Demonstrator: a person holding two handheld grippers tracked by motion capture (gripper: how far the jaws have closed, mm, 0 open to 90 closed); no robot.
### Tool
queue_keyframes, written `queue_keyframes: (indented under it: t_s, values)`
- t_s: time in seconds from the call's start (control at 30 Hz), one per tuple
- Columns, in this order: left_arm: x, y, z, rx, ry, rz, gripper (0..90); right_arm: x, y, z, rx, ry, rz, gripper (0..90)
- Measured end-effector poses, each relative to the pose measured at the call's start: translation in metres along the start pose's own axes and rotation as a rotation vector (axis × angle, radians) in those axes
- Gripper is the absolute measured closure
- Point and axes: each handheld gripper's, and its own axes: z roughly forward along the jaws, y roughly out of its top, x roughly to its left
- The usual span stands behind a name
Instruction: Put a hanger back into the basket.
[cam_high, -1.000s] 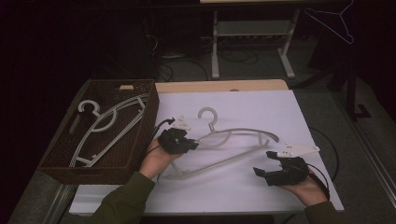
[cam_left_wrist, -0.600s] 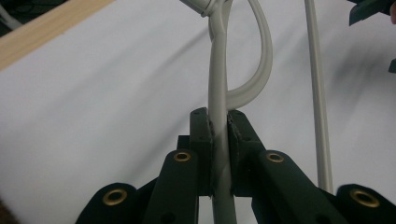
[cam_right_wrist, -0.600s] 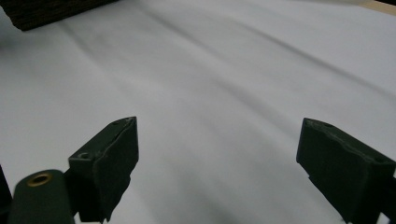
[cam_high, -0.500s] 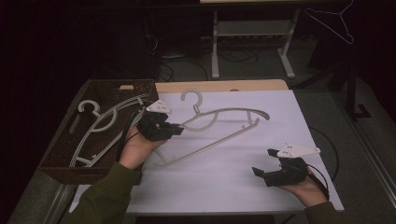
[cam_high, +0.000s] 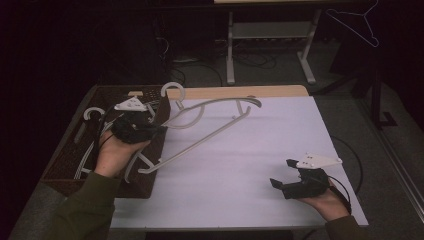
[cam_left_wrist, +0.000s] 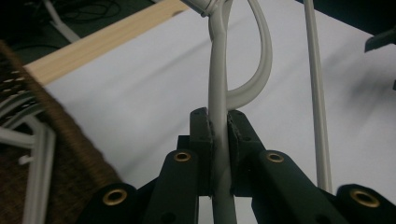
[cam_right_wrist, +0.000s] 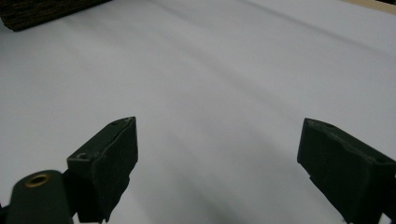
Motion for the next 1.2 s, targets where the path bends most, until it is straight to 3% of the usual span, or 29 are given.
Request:
queue_keyframes:
  t_s: [0.27, 0.6, 0.83, 1.2]
  values:
    - [0.029, -0.007, -0.032, -0.017, 0.073, -0.03, 82.6, -0.003, -0.001, -0.001, -0.005, -0.016, 0.003, 11.8]
    - [0.072, -0.028, -0.066, -0.025, 0.155, -0.083, 82.7, -0.003, -0.001, -0.001, -0.004, -0.024, 0.017, 11.6]
    - [0.102, -0.043, -0.084, 0.004, 0.242, -0.081, 82.6, -0.004, 0.0, -0.001, -0.008, -0.027, 0.013, 11.7]
    - [0.141, -0.073, -0.105, 0.035, 0.35, -0.146, 82.7, -0.005, -0.001, -0.001, -0.011, -0.032, 0.033, 11.7]
